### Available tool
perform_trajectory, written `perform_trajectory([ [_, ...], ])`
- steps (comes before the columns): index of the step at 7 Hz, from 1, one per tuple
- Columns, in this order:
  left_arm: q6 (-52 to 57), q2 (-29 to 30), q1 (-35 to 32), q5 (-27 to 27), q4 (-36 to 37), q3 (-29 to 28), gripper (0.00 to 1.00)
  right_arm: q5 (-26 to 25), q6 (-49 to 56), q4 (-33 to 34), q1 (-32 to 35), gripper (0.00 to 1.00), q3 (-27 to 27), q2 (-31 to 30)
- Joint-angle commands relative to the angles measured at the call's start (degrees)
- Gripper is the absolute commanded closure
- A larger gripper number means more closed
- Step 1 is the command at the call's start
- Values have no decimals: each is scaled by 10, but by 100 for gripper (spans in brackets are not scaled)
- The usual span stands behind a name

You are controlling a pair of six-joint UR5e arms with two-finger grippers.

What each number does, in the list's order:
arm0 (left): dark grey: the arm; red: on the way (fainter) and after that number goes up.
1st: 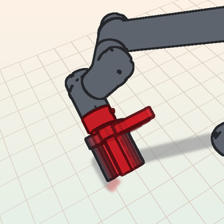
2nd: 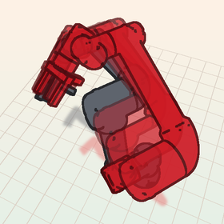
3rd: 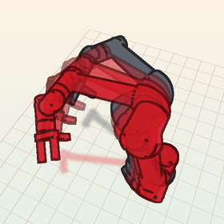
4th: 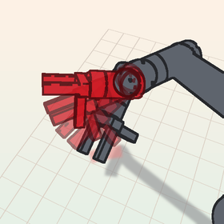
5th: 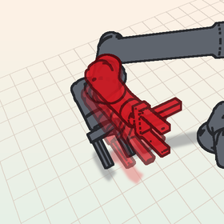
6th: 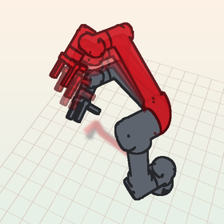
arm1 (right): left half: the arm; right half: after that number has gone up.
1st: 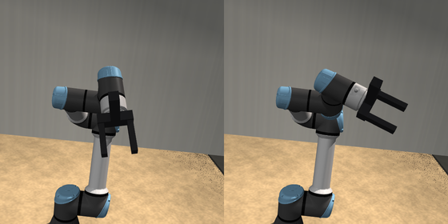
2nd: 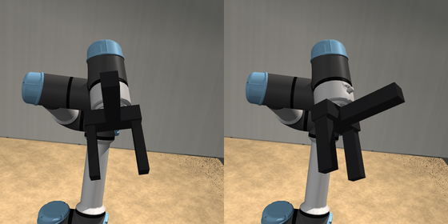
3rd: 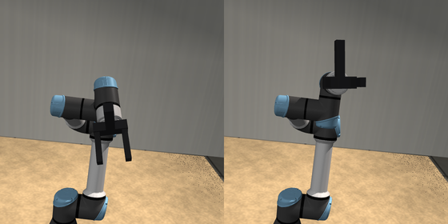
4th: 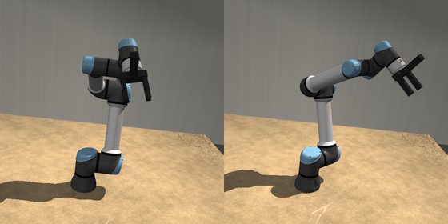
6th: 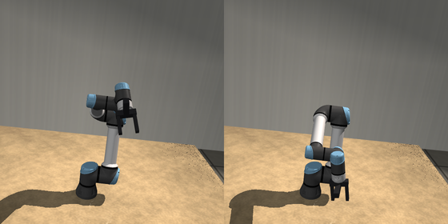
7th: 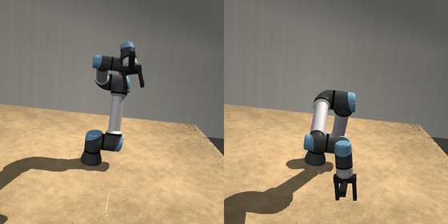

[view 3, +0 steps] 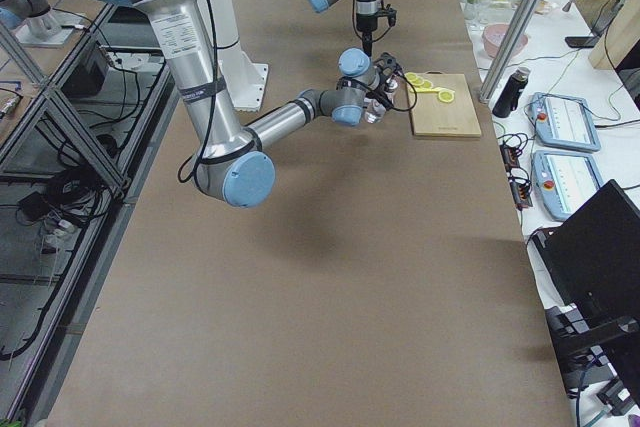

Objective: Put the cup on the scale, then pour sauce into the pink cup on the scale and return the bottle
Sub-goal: 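Release the cup and withdraw the left gripper while the right gripper lifts the bottle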

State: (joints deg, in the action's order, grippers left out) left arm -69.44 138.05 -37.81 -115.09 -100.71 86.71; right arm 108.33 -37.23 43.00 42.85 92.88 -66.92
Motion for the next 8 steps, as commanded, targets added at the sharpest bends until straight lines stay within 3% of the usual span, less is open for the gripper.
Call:
perform_trajectory([
  [1,5,-37,-51,-76,22,60,4,-6,48,49,10,100,20,-1],
  [3,55,-87,-87,-96,35,114,3,-39,113,114,13,100,34,3],
  [5,158,-113,-135,-102,110,151,3,-84,166,231,8,100,64,34],
  [7,223,-145,-176,-121,119,156,3,-132,225,338,-8,100,89,68],
  [8,269,-167,-195,-123,119,159,3,-148,251,349,-14,100,89,73],
])
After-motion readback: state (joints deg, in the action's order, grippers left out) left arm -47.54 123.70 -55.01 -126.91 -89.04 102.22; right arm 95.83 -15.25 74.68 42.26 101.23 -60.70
